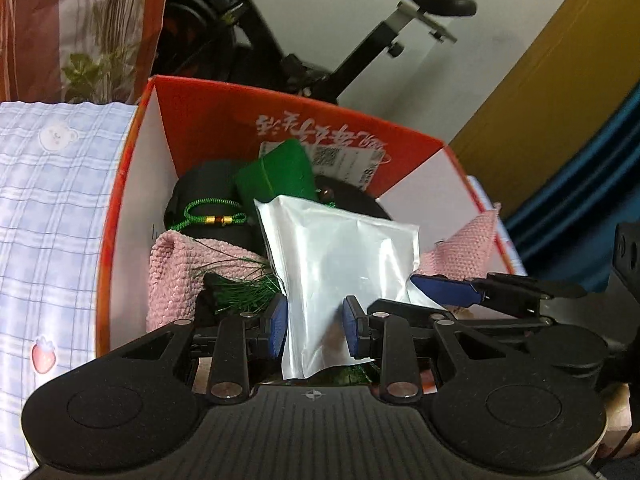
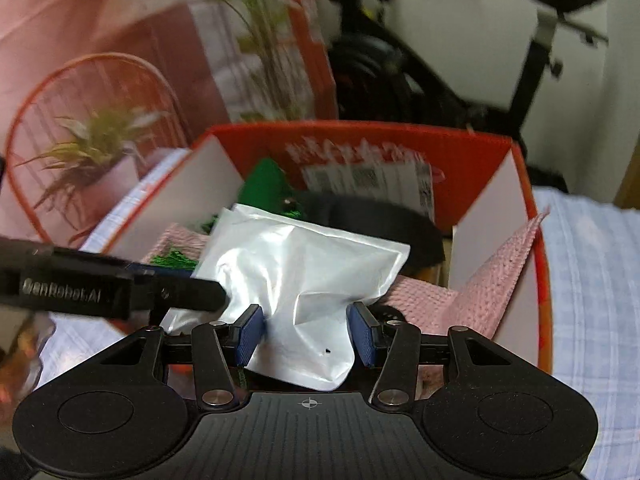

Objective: Organize soft objects

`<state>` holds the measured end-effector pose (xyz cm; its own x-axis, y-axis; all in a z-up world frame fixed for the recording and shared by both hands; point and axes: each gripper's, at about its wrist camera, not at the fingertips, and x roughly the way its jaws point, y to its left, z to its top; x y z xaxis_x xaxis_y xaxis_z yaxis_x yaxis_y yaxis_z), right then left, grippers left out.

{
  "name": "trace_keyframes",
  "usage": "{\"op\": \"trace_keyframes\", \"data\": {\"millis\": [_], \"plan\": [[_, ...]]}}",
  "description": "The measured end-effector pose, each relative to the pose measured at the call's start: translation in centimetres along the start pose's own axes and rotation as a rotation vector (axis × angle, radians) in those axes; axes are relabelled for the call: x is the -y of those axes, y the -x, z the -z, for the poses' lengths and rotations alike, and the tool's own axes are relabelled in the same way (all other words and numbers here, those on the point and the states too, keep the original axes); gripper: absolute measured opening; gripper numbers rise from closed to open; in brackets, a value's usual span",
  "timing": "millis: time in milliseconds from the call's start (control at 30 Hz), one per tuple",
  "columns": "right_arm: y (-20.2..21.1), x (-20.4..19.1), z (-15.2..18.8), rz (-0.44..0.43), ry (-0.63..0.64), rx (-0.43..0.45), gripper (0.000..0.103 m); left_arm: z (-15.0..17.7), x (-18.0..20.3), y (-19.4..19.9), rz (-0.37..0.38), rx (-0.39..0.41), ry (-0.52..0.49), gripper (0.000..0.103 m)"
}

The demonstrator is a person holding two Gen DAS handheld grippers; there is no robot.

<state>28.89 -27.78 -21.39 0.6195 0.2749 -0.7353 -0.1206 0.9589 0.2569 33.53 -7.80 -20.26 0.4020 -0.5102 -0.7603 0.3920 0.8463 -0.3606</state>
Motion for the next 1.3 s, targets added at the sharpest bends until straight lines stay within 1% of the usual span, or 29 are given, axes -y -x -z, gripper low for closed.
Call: {"op": "trace_keyframes", "data": {"millis": [133, 267, 400, 467, 533, 567, 633, 733, 767, 833, 900, 967, 1033, 1133, 1300], "plan": [[-2.3, 0.8, -0.6, 0.009, -0.059, -0.070, 0.045, -0.5, 0.3, -1.2, -0.047, -0.038, -0.030, 0.031], [-3.3, 1.0, -1.0, 0.021, -0.072, -0.114, 0.045, -0.6, 0.5, -1.5, -0.062, -0.051, -0.049, 0.031], [-3.9, 1.1, -1.1, 0.036, -0.071, -0.130, 0.046, -0.2, 0.7, -0.8, -0.071, -0.040, -0.074, 0.032], [-3.8, 1.0, -0.9, 0.040, -0.072, -0.122, 0.046, -0.1, 1.2, -0.5, -0.082, -0.030, -0.091, 0.035], [-3.5, 1.0, -0.8, 0.046, -0.073, -0.111, 0.048, -0.1, 1.4, 0.1, -0.091, -0.019, -0.106, 0.043], [-3.1, 1.0, -0.8, 0.049, -0.073, -0.105, 0.048, -0.1, 1.6, 0.4, -0.091, -0.015, -0.110, 0.045], [-2.2, 0.8, -0.7, 0.068, -0.072, -0.094, 0.051, 0.2, 1.9, 1.5, -0.102, 0.009, -0.120, 0.061], [-0.4, 0.5, -0.3, 0.092, -0.059, -0.062, 0.054, 0.5, 2.3, 3.4, -0.130, 0.062, -0.148, 0.074], [0.2, 0.5, -0.2, 0.097, -0.058, -0.046, 0.055, 0.5, 2.4, 3.9, -0.139, 0.078, -0.154, 0.077], [1.4, 0.7, 0.0, 0.112, -0.057, -0.014, 0.064, 0.8, 2.6, 5.2, -0.168, 0.116, -0.168, 0.093], [2.7, 0.7, 0.2, 0.120, -0.057, 0.020, 0.069, 1.1, 2.8, 6.3, -0.202, 0.151, -0.179, 0.099], [3.7, 0.6, 0.4, 0.133, -0.047, 0.039, 0.076, 1.4, 2.9, 7.5, -0.227, 0.181, -0.182, 0.101], [5.0, 0.4, 0.7, 0.142, -0.032, 0.075, 0.089, 1.7, 3.0, 8.6, -0.258, 0.210, -0.178, 0.103], [6.9, 0.0, 0.9, 0.155, -0.018, 0.133, 0.102, 2.1, 3.3, 10.1, -0.293, 0.260, -0.165, 0.103], [9.8, -0.9, 1.5, 0.183, -0.026, 0.203, 0.103, 2.7, 3.9, 12.4, -0.291, 0.314, -0.138, 0.103]]}}
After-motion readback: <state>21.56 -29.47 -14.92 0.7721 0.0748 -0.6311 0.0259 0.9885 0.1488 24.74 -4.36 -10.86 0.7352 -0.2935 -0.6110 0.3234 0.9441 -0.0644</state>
